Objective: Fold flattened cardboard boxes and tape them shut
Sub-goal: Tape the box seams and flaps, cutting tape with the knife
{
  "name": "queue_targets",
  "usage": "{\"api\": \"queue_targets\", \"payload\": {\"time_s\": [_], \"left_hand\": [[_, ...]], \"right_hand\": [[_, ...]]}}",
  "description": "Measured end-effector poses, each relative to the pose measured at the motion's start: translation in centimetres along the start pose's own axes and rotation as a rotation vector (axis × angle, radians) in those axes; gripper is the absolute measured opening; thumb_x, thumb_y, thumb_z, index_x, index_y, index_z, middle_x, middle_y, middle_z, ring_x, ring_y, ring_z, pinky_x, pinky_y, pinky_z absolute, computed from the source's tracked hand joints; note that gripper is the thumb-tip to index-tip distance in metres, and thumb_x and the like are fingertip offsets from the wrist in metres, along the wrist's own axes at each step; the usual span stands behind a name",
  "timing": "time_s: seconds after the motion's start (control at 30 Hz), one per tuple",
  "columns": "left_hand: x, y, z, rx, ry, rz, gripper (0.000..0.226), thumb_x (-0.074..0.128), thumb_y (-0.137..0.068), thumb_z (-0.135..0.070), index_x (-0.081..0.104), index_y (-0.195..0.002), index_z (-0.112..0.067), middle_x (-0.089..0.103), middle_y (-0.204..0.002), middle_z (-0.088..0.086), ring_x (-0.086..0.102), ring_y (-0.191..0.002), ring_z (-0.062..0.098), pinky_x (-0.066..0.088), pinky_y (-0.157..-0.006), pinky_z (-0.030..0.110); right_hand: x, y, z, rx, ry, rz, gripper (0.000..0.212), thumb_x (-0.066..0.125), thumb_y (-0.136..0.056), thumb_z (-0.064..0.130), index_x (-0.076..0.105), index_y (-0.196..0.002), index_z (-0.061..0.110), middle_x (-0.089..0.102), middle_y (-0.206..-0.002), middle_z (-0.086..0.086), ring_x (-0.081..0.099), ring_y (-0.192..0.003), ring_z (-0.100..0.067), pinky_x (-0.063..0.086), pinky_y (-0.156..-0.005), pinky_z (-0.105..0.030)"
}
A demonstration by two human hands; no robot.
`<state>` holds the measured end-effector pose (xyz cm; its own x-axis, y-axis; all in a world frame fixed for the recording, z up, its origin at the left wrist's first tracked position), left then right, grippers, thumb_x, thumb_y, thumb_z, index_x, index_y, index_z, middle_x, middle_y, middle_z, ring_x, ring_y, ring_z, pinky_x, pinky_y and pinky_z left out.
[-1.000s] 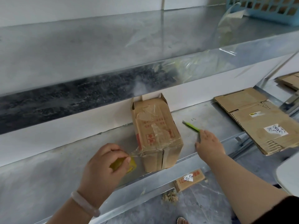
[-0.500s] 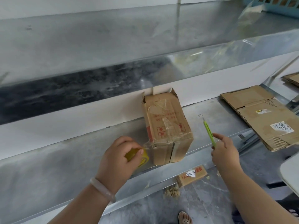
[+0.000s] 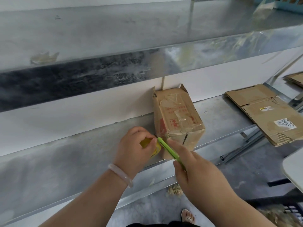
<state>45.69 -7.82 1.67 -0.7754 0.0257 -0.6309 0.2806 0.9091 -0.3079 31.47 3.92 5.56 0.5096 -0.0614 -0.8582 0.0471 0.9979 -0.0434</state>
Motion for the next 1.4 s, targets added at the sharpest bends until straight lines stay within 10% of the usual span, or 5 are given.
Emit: {"api": "queue_targets", "payload": {"time_s": [0.73, 1.13, 1.4], "left_hand": [[0.7, 0.1, -0.8, -0.022, 0.055, -0.008, 0.008, 0.075, -0.076, -0.015, 0.07, -0.069, -0.016, 0.057, -0.082, -0.013, 0.055, -0.081, 0.001, 0.039, -0.068, 0.006], [-1.1, -0.3, 0.9, 0.003, -0.117, -0.058, 0.009, 0.069, -0.085, -0.027, 0.072, -0.08, -0.019, 0.058, -0.088, -0.011, 0.052, -0.08, 0.002, 0.037, -0.068, 0.006], [-2.7, -1.3, 5.3, 0.146, -0.434, -0.084, 0.027, 0.051, -0.086, -0.039, 0.071, -0.077, -0.023, 0.058, -0.09, -0.012, 0.059, -0.063, 0.013, 0.046, -0.055, 0.025]], "right_hand": [[2.1, -1.2, -0.7, 0.161, 0.259, 0.154, 0.073, 0.031, -0.104, 0.024, -0.03, -0.137, 0.047, 0.032, -0.094, 0.007, 0.032, -0.058, -0.009, 0.029, -0.049, -0.021], [3.3, -1.1, -1.8, -0.028, 0.156, 0.1, 0.069, 0.046, -0.098, 0.022, 0.011, -0.15, 0.049, 0.045, -0.087, 0.012, 0.032, -0.05, -0.008, 0.02, -0.042, -0.014], [-1.4, 0.1, -7.7, -0.059, -0.231, -0.546, 0.041, 0.037, -0.098, 0.029, 0.041, -0.138, 0.023, 0.062, -0.101, 0.007, 0.055, -0.067, -0.006, 0.048, -0.052, -0.022]]}}
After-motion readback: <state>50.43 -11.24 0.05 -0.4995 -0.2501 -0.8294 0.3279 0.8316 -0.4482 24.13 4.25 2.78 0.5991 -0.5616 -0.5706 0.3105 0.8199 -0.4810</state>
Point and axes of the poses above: each hand's wrist, its own y-axis away from the middle knuckle, its own x-axis out of the palm, z = x × y, the point moved 4 cm from there along -y, towards the middle knuckle
